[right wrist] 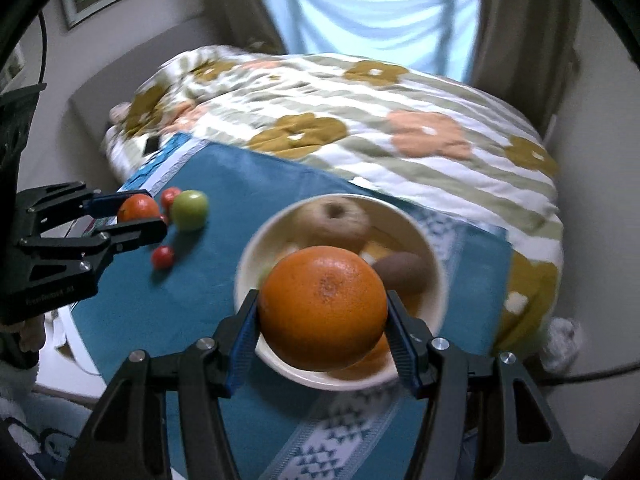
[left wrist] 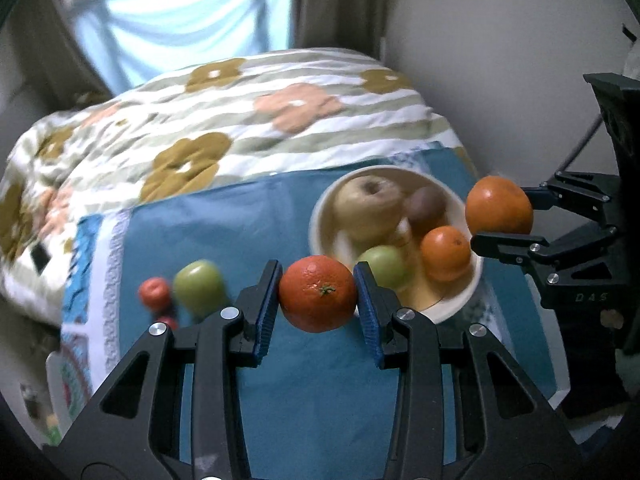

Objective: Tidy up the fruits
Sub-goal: 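Carry the mandarin with the left tool and orange with the right tool over the bowl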

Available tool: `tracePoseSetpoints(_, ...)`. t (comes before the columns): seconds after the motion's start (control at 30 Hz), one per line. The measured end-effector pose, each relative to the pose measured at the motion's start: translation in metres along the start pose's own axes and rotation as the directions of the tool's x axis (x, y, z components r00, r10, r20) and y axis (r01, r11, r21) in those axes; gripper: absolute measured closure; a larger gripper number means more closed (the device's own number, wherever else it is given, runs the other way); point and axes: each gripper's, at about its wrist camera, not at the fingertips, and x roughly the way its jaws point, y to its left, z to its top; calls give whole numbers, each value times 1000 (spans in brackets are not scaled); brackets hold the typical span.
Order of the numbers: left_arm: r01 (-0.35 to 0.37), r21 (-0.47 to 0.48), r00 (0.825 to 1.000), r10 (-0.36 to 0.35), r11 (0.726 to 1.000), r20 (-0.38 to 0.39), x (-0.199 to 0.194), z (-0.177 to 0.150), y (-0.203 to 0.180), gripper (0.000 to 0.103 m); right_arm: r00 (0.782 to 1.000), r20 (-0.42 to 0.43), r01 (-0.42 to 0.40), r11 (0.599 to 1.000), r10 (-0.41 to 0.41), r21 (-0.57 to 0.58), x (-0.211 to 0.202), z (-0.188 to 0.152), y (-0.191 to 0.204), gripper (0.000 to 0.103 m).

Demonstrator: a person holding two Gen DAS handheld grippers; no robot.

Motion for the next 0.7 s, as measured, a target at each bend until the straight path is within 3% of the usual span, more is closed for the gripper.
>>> tracePoseSetpoints(0.3, 98, 61, 994, -94, 993, -56, 54, 25, -42, 62, 998, 2, 61, 992, -62, 113, -2, -11, -49, 48)
tracePoseSetpoints(0.7, 117, 145, 990, -103, 983, -101, 102, 31, -73, 62, 998, 5, 66, 978, -69, 200, 13, -25, -86, 48)
